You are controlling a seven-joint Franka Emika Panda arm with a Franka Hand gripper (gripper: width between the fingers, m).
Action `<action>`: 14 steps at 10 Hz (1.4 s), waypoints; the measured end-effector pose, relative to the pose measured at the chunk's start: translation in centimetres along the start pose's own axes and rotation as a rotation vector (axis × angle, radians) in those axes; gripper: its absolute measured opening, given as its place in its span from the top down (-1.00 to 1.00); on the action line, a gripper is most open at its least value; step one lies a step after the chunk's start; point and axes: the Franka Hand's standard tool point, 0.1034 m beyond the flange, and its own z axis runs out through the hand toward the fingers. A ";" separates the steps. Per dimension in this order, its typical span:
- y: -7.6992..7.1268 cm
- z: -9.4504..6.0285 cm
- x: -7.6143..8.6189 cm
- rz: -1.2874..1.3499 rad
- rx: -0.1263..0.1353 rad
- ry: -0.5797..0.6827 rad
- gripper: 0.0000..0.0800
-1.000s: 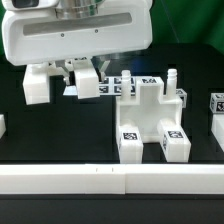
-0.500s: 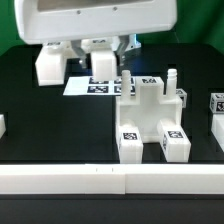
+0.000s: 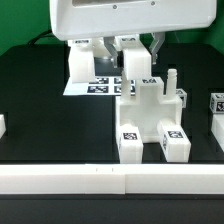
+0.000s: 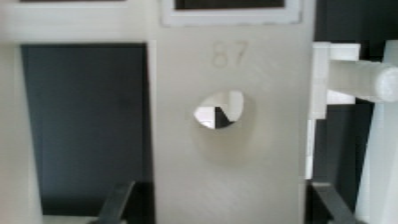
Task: Assemble chair
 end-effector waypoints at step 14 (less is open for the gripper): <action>-5.8 1.4 0.4 0.033 -0.033 0.017 0.28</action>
Offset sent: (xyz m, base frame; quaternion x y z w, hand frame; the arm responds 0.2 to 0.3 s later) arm 0.0205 0.0430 0.0091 -0.0455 -0.0102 0.0370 0.9982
